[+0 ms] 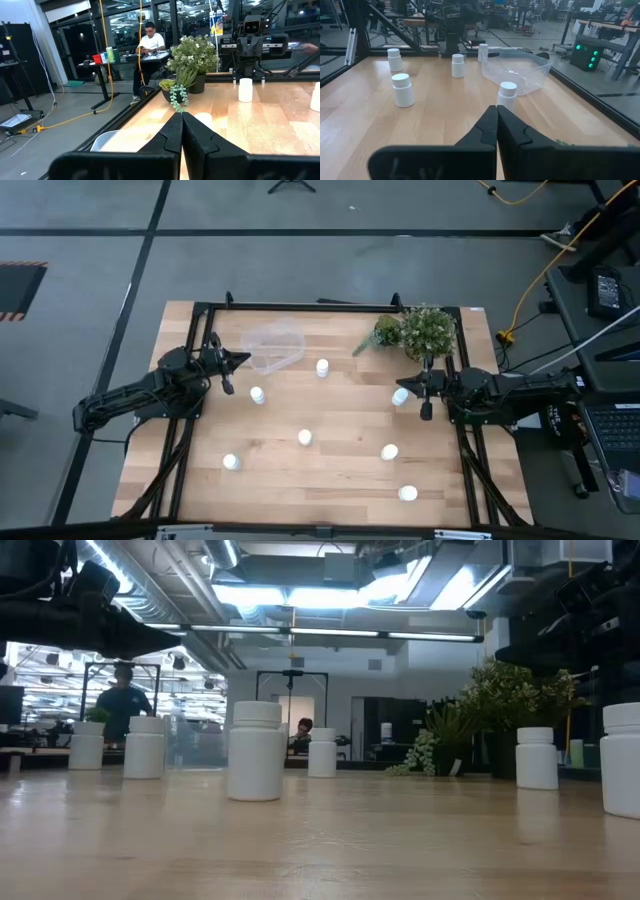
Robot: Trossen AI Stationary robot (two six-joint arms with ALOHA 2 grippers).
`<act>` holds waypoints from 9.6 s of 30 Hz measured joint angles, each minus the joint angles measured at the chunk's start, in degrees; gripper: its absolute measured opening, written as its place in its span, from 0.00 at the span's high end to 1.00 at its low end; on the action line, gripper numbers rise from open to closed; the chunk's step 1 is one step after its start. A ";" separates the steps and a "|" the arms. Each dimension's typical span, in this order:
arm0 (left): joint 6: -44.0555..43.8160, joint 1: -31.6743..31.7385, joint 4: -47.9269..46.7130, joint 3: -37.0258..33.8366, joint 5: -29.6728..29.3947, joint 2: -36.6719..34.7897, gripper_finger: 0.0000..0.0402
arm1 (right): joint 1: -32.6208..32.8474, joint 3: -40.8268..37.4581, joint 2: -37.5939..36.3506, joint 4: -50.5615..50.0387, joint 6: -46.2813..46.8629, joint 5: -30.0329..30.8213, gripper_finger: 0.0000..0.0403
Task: Pick and place pill bottles into a basket
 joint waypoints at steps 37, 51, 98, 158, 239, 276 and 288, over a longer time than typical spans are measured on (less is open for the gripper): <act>0.01 0.00 0.02 -0.02 0.00 0.00 0.99 | -0.01 0.00 0.00 0.02 -0.02 0.01 0.99; 0.01 -0.01 0.00 -0.02 0.00 0.00 0.99 | -0.01 0.00 0.00 0.02 -0.02 -0.01 0.99; 0.01 -0.01 0.00 0.00 0.00 0.00 0.99 | 0.01 0.00 -0.01 0.01 0.00 -0.01 0.99; 6.70 0.00 0.22 0.00 -0.04 0.00 0.99 | 0.01 0.00 -0.02 0.54 0.30 0.01 0.99; -3.90 -0.01 0.87 0.00 7.13 1.99 0.99 | 13.91 38.49 43.25 -64.20 50.86 3.62 0.82; -3.90 -0.01 1.59 0.00 6.91 1.99 0.99 | 14.00 18.20 38.90 -40.20 48.00 1.64 0.32; -3.90 -0.01 1.57 0.00 6.91 1.99 0.99 | 14.00 12.00 43.47 -27.17 47.78 7.41 0.32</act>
